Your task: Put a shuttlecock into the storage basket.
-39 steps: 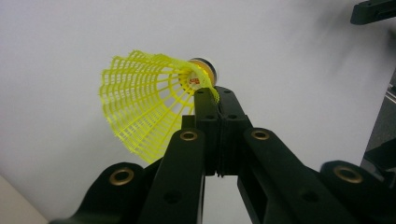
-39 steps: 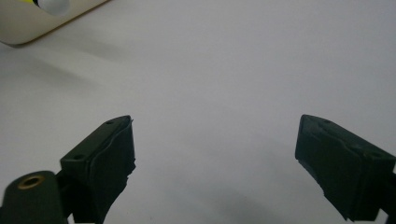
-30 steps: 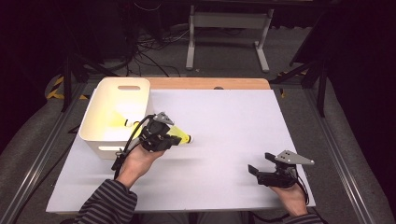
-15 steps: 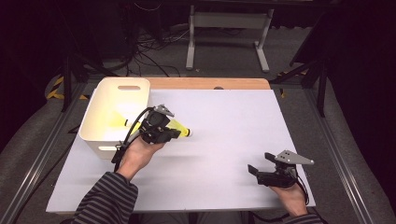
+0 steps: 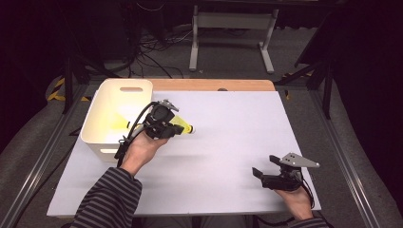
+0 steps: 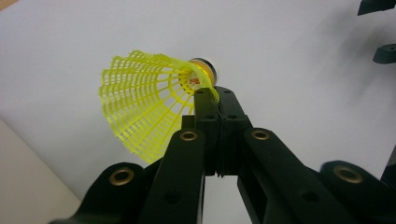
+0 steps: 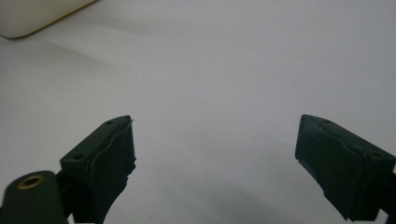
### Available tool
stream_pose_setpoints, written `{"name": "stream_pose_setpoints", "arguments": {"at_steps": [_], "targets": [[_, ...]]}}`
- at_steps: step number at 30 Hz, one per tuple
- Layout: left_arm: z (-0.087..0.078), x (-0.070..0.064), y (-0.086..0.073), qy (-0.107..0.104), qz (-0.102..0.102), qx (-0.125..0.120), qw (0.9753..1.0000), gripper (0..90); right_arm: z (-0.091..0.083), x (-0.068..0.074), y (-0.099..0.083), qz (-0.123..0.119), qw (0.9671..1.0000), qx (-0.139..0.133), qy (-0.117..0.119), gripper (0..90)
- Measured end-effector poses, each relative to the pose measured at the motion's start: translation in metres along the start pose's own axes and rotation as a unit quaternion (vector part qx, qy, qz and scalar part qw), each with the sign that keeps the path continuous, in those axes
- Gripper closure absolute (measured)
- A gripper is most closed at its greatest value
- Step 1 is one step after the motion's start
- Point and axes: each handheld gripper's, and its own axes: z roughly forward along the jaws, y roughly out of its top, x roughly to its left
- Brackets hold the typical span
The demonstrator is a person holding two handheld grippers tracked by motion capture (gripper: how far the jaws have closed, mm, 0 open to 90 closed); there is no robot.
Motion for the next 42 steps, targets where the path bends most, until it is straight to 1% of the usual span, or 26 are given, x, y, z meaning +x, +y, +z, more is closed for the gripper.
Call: {"name": "stream_pose_setpoints", "arguments": {"at_steps": [2, 6, 8, 15, 18, 20, 21, 42], "targets": [[0.0, 0.002, 0.002, 0.002, 0.001, 0.003, 1.0, 89.9, 0.0, 0.0, 0.0, 0.0, 1.0, 0.0, 0.0, 12.2], [0.0, 0.004, 0.004, 0.004, -0.004, 0.006, 1.0, 89.9, 0.0, 0.0, 0.0, -0.001, 1.0, 0.0, 0.0, 12.2], [-0.001, 0.005, 0.005, 0.006, -0.001, 0.009, 0.9999, 89.9, 0.0, 0.0, 0.0, 0.001, 1.0, 0.001, 0.001, 12.2], [-0.005, 0.007, 0.01, 0.011, 0.0, 0.007, 0.9999, 89.9, 0.0, 0.0, 0.0, 0.001, 1.0, 0.001, 0.002, 12.2], [-0.006, 0.008, 0.01, 0.012, -0.005, 0.004, 0.9999, 89.9, 0.0, 0.0, 0.0, 0.001, 1.0, 0.001, 0.002, 12.2], [-0.008, 0.01, 0.011, 0.013, -0.003, 0.004, 0.9999, 89.9, 0.0, 0.0, 0.0, 0.001, 1.0, 0.001, 0.002, 12.2], [-0.008, 0.01, 0.011, 0.012, -0.007, 0.003, 0.9999, 89.9, 0.0, 0.0, 0.0, 0.001, 1.0, 0.001, 0.002, 12.2], [-0.021, 0.019, 0.015, 0.022, -0.008, -0.004, 0.9997, 89.9, 0.001, 0.0, 0.0, 0.002, 1.0, 0.001, 0.003, 12.1]]}}
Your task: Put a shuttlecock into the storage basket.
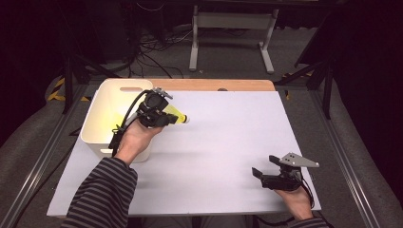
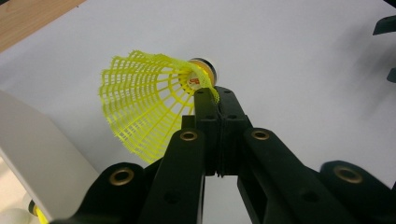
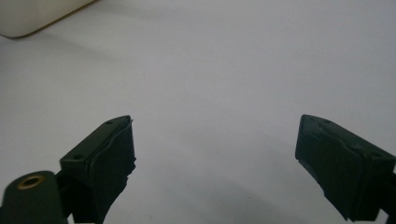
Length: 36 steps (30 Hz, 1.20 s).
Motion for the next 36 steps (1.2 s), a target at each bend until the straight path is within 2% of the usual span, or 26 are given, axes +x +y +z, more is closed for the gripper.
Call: {"name": "stream_pose_setpoints", "arguments": {"at_steps": [36], "targets": [[-0.023, 0.021, -0.003, 0.014, -0.026, -0.023, 0.9993, 89.9, 0.0, -0.001, 0.0, -0.001, 1.0, -0.002, 0.0, 12.1]]}}
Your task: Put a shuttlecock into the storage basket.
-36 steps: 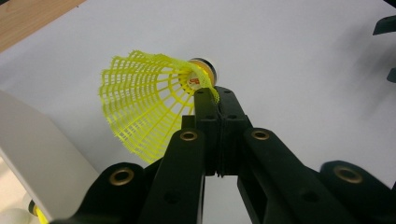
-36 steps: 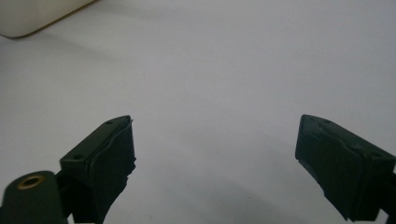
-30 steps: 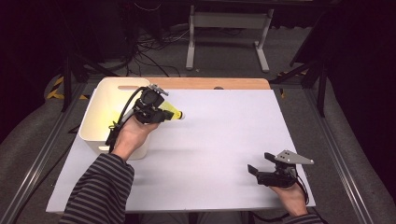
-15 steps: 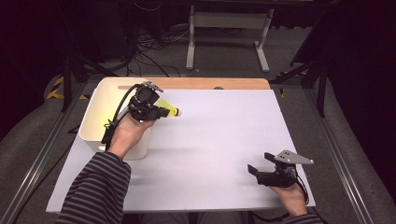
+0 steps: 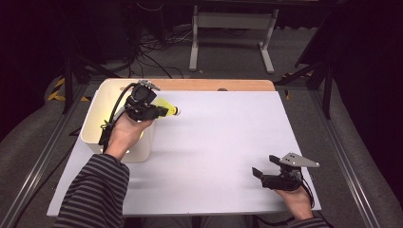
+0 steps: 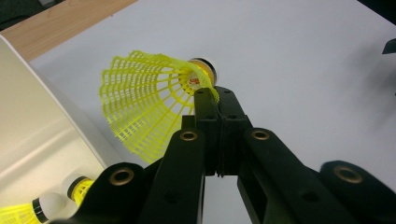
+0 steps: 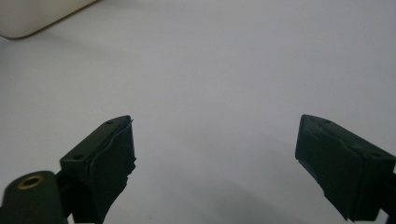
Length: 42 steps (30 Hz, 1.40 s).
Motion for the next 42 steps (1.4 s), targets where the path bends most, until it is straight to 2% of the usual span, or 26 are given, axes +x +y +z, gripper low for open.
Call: {"name": "stream_pose_setpoints", "arguments": {"at_steps": [7, 17, 19, 35, 42], "targets": [[-0.003, 0.002, -0.001, 0.013, 0.003, 0.0, 0.9999, 89.9, 0.0, 0.0, 0.0, 0.0, 1.0, -0.001, 0.0, 12.1], [-0.008, 0.008, -0.004, 0.012, -0.012, -0.008, 0.9998, 89.9, 0.0, 0.0, 0.0, 0.0, 1.0, -0.001, 0.0, 12.1], [-0.01, 0.008, -0.005, 0.022, -0.007, -0.007, 0.9997, 89.9, 0.0, 0.0, 0.0, 0.0, 1.0, 0.0, 0.0, 12.1], [-0.022, 0.021, -0.013, 0.028, -0.027, -0.019, 0.9991, 89.9, 0.001, 0.0, 0.0, 0.002, 1.0, 0.004, 0.001, 12.1], [-0.024, 0.023, -0.015, 0.038, -0.026, -0.018, 0.9988, 90.0, 0.001, 0.0, 0.0, 0.002, 1.0, 0.005, 0.0, 12.1]]}}
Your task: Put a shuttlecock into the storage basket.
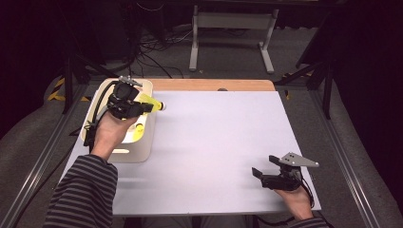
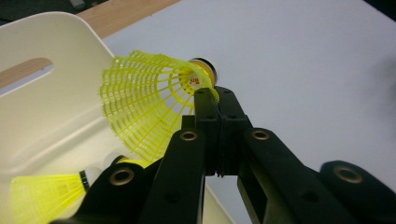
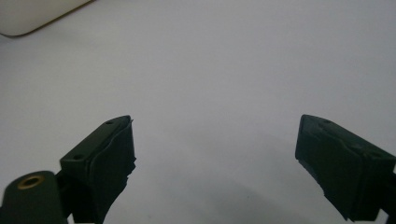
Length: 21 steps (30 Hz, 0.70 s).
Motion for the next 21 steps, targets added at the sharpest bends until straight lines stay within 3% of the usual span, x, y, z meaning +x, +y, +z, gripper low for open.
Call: {"name": "stream_pose_setpoints", "arguments": {"at_steps": [21], "targets": [[-0.016, 0.019, -0.009, 0.018, -0.025, -0.017, 0.9994, 89.9, -0.001, -0.001, 0.0, -0.001, 1.0, -0.003, -0.003, 12.1]]}}
